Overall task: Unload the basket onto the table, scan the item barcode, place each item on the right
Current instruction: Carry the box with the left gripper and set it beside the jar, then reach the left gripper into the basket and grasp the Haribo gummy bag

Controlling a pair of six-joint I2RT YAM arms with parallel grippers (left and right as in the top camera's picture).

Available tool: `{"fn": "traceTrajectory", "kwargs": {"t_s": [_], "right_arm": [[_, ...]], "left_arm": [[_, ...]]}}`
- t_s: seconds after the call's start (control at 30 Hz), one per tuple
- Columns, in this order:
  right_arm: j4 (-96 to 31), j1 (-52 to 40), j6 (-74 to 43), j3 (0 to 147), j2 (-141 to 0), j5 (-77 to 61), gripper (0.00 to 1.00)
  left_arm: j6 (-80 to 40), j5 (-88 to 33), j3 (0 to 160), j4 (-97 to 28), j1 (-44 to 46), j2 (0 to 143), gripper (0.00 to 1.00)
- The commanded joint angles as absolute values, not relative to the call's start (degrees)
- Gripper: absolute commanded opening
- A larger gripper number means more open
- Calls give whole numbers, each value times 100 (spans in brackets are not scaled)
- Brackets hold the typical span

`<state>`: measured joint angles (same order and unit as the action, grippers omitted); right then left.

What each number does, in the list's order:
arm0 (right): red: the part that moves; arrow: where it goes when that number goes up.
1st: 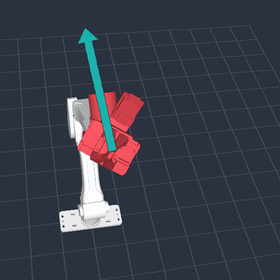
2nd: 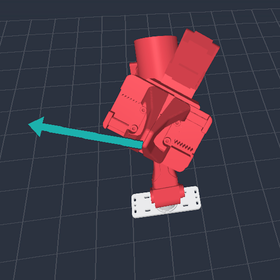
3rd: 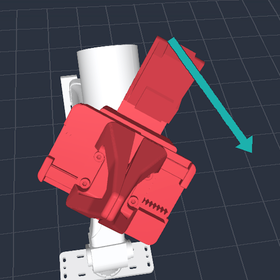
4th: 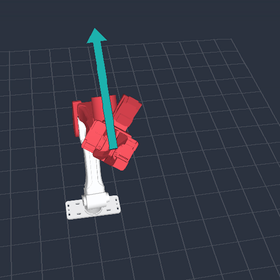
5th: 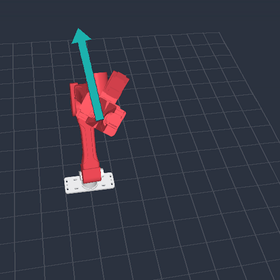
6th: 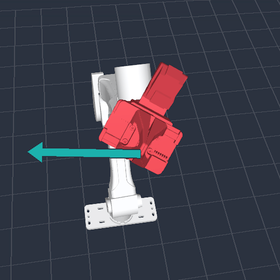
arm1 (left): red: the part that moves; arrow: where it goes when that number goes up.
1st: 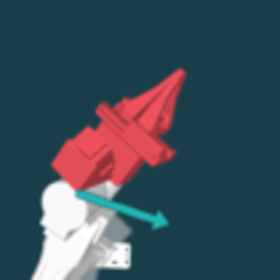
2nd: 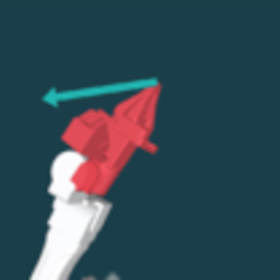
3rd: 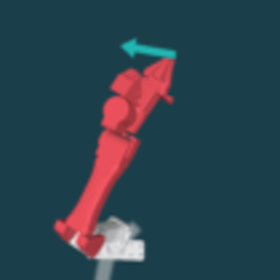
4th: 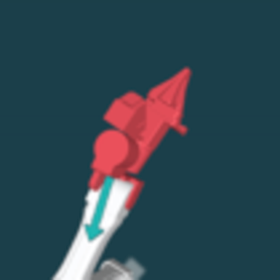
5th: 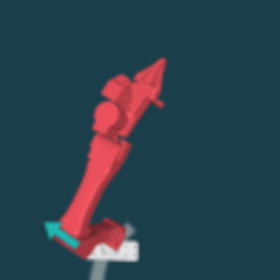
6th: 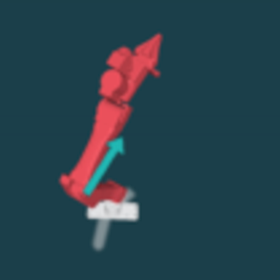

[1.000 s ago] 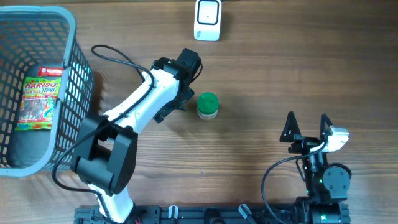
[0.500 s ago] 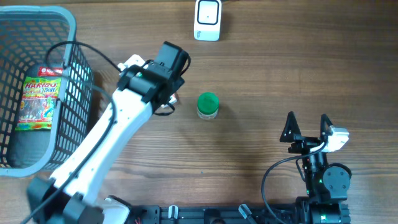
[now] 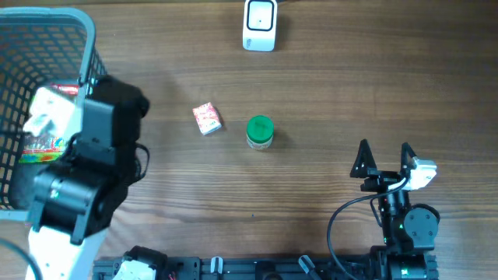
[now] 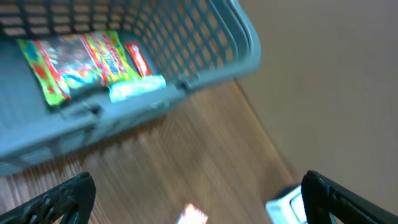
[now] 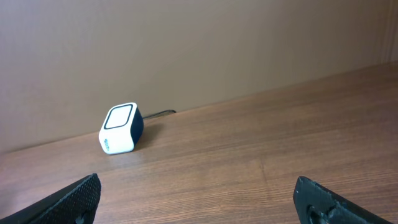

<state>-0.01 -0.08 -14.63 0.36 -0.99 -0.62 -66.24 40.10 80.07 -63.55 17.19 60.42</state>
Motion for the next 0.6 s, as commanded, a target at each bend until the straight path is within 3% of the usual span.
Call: {"fn": "traceTrajectory", "kwargs": {"t_s": [0.0, 0.3, 0.57], "right_arm": [[25, -32, -1367, 30, -58, -132, 100], [25, -32, -1369, 30, -58, -132, 100], [25, -32, -1367, 30, -58, -132, 100]], "left_arm": [[-6342, 4233, 7988, -6281, 1343, 5881, 100], [-6322, 4187, 7988, -5704, 196, 6608, 100], [-5610, 2526, 7988, -4897, -1774, 7212, 100]]}}
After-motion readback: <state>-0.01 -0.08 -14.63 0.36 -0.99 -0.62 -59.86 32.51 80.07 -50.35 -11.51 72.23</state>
